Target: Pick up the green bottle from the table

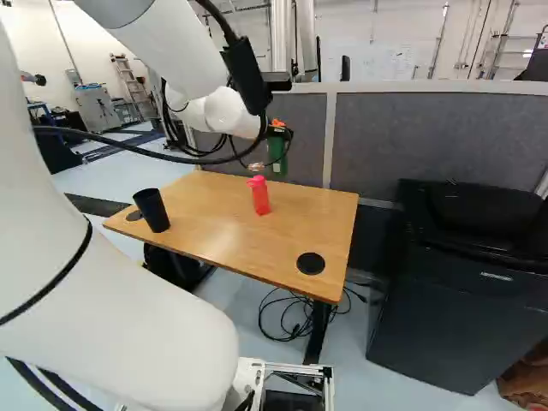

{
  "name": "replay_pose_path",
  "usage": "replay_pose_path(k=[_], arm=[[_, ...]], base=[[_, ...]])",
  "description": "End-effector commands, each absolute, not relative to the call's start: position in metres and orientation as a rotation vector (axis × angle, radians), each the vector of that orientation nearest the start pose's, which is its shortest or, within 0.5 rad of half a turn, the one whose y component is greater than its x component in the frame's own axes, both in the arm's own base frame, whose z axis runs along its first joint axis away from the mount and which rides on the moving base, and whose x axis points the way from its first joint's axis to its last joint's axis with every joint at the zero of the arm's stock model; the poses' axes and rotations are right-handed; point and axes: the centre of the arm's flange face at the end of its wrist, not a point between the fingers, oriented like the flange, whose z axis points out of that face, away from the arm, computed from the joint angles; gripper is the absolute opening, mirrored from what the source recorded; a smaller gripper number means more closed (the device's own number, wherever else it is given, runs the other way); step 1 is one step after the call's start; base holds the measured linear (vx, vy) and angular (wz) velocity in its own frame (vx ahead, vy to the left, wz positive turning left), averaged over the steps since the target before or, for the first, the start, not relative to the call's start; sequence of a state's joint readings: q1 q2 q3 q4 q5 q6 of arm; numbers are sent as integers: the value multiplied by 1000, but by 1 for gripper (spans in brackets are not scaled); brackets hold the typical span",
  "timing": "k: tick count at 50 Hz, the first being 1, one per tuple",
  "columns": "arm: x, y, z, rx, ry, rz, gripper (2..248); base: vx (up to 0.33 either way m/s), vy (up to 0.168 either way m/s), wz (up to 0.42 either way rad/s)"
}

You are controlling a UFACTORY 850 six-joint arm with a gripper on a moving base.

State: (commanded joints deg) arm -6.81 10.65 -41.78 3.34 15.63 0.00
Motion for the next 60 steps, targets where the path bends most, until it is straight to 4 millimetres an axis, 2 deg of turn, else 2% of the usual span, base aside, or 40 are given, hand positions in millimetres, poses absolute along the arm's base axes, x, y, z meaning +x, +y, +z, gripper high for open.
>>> replay_pose_path(k=[19, 60], arm=[[437, -54, 573, -2633, 245, -1783, 123], [437, -54, 573, -2633, 245, -1783, 123]], base=[[-101, -16, 9], [-166, -14, 18]])
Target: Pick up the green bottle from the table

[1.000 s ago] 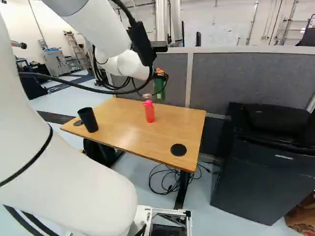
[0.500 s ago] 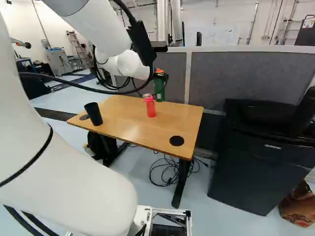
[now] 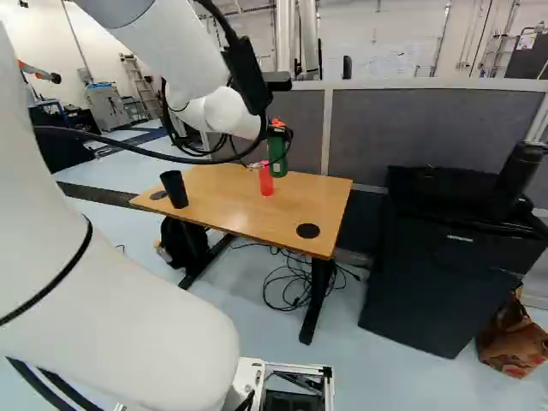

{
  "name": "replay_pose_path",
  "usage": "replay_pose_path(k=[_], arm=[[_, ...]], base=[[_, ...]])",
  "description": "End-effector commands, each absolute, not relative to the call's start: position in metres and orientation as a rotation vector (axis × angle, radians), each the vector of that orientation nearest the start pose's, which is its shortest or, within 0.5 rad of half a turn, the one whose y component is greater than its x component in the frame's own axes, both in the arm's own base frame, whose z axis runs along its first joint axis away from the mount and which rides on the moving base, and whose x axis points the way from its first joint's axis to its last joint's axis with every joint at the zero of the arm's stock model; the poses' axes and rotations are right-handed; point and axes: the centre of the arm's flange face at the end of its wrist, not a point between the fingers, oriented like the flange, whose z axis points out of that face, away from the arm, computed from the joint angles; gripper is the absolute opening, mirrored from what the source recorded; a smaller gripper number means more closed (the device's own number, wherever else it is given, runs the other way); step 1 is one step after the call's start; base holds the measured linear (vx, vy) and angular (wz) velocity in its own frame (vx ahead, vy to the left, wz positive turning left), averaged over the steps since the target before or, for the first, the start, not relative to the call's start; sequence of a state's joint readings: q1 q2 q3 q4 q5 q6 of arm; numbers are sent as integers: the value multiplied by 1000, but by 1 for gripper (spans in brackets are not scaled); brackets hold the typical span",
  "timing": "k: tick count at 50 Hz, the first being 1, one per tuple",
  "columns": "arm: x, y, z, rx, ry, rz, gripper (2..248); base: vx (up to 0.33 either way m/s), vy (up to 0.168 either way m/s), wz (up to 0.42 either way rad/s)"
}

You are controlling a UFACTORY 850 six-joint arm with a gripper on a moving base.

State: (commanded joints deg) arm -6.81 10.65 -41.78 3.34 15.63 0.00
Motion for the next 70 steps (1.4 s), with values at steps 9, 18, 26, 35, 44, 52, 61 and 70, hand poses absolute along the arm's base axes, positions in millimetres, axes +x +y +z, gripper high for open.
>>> replay_pose_path(k=[9, 18, 26, 35, 44, 52, 61, 70], arm=[[437, -54, 573, -2633, 245, -1783, 123], [437, -54, 573, -2633, 245, -1783, 123], [431, -53, 572, -2632, 247, -1786, 123], [427, -53, 572, -2631, 247, -1788, 123], [427, -53, 570, -2631, 245, -1788, 123], [425, -52, 565, -2630, 241, -1789, 123], [421, -49, 557, -2629, 232, -1791, 123], [416, -46, 545, -2627, 220, -1794, 123]], base=[[-164, -6, 9], [-166, -2, 13], [-138, -1, 6], [-17, -1, 1], [0, 0, 0], [0, 0, 0], [0, 0, 0], [0, 0, 0]])
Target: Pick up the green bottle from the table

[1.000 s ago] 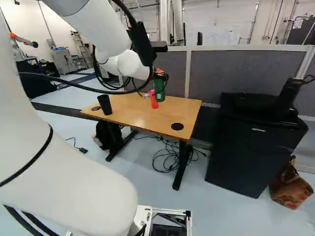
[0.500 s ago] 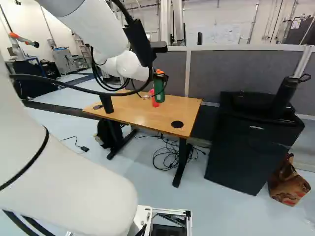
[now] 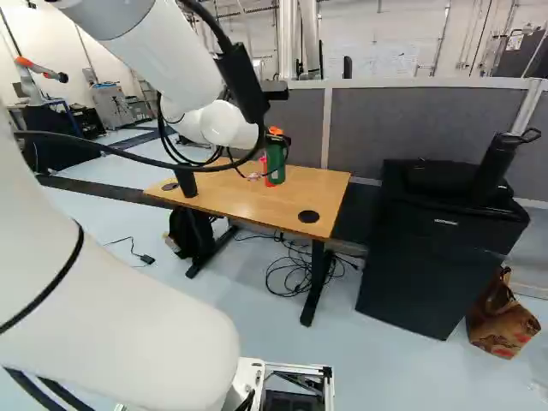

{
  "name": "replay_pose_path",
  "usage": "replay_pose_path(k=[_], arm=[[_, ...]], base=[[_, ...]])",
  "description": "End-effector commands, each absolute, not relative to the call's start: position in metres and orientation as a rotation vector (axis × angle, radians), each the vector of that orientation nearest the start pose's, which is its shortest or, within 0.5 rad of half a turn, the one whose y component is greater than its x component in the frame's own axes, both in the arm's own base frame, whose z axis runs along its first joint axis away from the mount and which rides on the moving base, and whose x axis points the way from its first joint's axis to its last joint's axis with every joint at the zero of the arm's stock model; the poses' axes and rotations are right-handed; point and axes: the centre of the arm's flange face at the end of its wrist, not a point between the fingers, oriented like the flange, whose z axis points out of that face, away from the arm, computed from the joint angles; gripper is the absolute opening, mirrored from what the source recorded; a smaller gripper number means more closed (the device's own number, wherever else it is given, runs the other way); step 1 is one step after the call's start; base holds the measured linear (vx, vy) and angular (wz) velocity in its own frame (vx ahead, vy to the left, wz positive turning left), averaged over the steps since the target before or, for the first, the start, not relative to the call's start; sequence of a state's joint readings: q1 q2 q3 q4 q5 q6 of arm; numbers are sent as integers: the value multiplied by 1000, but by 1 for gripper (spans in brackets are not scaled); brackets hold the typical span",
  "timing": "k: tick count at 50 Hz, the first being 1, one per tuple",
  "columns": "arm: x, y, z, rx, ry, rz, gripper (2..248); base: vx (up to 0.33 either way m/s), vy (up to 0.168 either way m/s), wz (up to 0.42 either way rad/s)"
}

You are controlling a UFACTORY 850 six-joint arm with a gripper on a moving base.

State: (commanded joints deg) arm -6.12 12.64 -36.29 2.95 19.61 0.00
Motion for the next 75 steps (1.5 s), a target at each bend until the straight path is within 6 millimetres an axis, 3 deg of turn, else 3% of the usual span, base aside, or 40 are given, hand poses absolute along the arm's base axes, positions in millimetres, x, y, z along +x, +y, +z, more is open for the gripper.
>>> replay_pose_path(k=[27, 52, 75], arm=[[385, -32, 490, -2614, 161, -1806, 123], [336, -15, 426, -2591, 83, -1817, 123], [297, -5, 388, -2572, 32, -1822, 123]], base=[[0, 0, 0], [0, 0, 0], [0, 0, 0]])
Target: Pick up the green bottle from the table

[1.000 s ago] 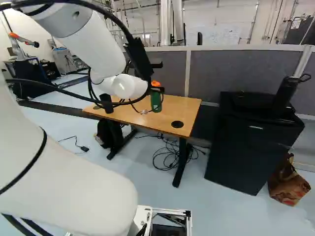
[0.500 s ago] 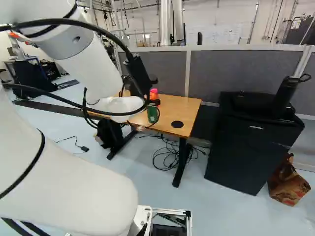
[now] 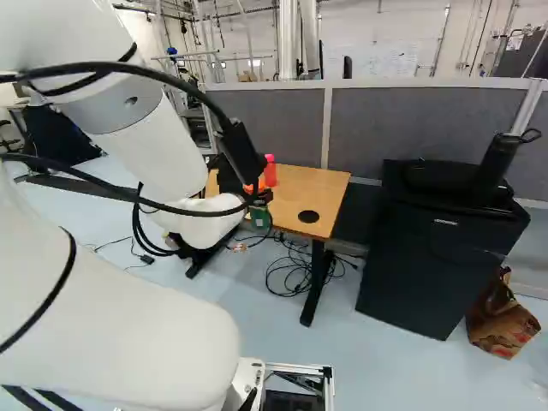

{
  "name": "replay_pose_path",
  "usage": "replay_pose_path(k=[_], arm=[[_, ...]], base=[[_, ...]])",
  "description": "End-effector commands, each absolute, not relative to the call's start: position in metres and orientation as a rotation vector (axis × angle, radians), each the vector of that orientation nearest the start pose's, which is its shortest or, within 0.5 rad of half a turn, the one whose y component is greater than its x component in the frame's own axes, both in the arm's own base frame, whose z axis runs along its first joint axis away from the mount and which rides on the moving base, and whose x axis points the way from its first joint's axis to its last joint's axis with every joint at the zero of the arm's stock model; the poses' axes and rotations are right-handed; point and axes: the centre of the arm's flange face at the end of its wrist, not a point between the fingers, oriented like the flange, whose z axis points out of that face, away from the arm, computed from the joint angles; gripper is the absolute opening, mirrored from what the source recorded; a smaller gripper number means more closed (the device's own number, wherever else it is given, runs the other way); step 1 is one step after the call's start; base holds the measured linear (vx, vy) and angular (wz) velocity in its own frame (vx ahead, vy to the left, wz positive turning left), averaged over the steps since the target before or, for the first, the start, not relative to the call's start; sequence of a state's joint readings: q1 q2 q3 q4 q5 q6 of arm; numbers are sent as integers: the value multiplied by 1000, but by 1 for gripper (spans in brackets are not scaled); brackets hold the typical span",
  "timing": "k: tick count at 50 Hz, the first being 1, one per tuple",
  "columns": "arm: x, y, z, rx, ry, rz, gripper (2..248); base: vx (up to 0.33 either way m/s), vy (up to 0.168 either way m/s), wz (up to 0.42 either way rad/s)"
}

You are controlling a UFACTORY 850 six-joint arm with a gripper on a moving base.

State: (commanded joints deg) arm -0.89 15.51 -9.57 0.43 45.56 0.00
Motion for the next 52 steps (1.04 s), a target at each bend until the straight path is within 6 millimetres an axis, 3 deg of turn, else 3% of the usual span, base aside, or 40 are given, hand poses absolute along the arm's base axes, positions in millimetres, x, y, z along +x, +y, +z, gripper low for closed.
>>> replay_pose_path(k=[23, 52], arm=[[274, -1, 369, -2560, 5, -1824, 123], [270, 0, 366, -2558, 0, -1824, 123]], base=[[0, 0, 0], [0, 0, 0]])
